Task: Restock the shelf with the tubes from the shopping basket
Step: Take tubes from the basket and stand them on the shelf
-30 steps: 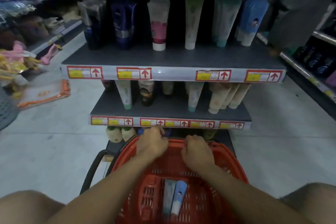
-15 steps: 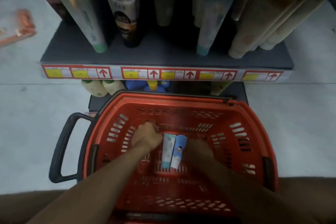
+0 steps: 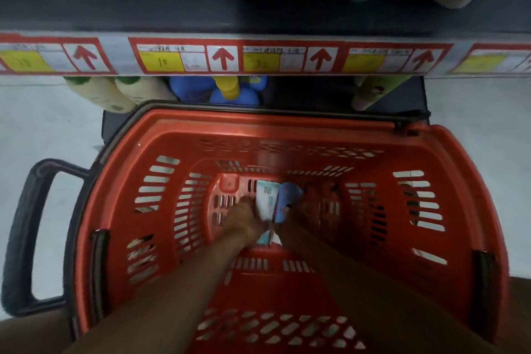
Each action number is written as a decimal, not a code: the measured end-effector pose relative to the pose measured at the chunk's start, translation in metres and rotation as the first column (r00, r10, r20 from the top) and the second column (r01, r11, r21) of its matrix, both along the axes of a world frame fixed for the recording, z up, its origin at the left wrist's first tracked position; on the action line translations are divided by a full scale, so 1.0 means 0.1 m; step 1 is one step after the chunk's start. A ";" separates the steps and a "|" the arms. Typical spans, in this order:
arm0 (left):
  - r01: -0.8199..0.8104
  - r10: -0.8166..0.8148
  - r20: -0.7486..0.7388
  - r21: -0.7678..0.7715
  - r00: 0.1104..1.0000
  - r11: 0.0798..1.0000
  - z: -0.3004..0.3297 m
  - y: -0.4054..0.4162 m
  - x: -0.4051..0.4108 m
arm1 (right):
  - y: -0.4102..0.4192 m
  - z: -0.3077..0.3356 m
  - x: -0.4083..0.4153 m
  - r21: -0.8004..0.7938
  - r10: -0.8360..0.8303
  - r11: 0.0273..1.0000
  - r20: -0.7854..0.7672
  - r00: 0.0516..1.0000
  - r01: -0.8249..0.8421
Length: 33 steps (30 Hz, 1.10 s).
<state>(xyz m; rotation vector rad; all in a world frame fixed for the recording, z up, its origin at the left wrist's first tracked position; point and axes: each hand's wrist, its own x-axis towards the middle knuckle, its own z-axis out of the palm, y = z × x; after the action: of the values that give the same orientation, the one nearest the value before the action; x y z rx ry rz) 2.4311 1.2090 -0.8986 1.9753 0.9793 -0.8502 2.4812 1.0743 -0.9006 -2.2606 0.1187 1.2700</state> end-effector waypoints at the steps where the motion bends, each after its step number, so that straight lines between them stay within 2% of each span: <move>1: -0.022 0.022 -0.014 -0.008 1.000 1.000 -0.05 -0.02 -0.01 | 0.01 0.00 -0.02 -0.028 -0.015 1.000 -0.023 1.000 0.014; 6: -0.075 0.075 -0.033 0.009 0.997 0.997 -0.17 -0.06 -0.03 | 0.11 0.20 0.04 -0.077 0.053 0.995 -0.076 0.996 -0.058; 10: -0.082 0.081 -0.072 -0.012 0.994 0.997 -0.15 -0.09 0.04 | 0.10 0.00 -0.04 -0.252 0.002 0.968 -0.013 1.000 -0.005; 14: -0.025 0.026 -0.094 0.012 0.995 1.000 -0.07 -0.09 0.07 | 0.02 0.02 -0.05 -0.257 0.032 0.966 -0.001 0.999 -0.031; 17: -0.023 0.024 -0.082 0.018 0.996 1.000 0.11 -0.11 0.08 | -0.08 0.16 -0.01 -0.179 0.049 0.983 0.026 0.998 -0.044; 20: -0.024 0.025 -0.007 0.034 1.000 0.999 0.38 -0.11 0.10 | -0.16 0.44 0.03 -0.084 0.063 0.995 0.084 0.994 -0.056; 24: -0.053 0.047 0.117 0.052 0.992 0.997 0.84 -0.12 0.14 | -0.18 0.94 0.07 -0.033 0.020 0.999 0.318 0.948 -0.010; 26: -0.047 0.035 0.189 0.061 0.981 0.997 1.10 -0.15 0.16 | -0.20 1.19 0.09 0.007 0.009 1.000 0.384 0.923 -0.013; 33: -0.103 0.036 0.470 0.116 0.882 0.988 2.12 -0.28 0.21 | -0.40 2.14 0.22 0.201 -0.131 0.979 0.593 0.794 0.011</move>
<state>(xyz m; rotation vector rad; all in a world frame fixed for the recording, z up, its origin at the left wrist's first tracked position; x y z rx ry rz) 2.4523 1.1814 -0.6861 2.1088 0.8288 -0.2410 2.5032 1.0348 -0.6868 -2.3496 -0.1470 0.4400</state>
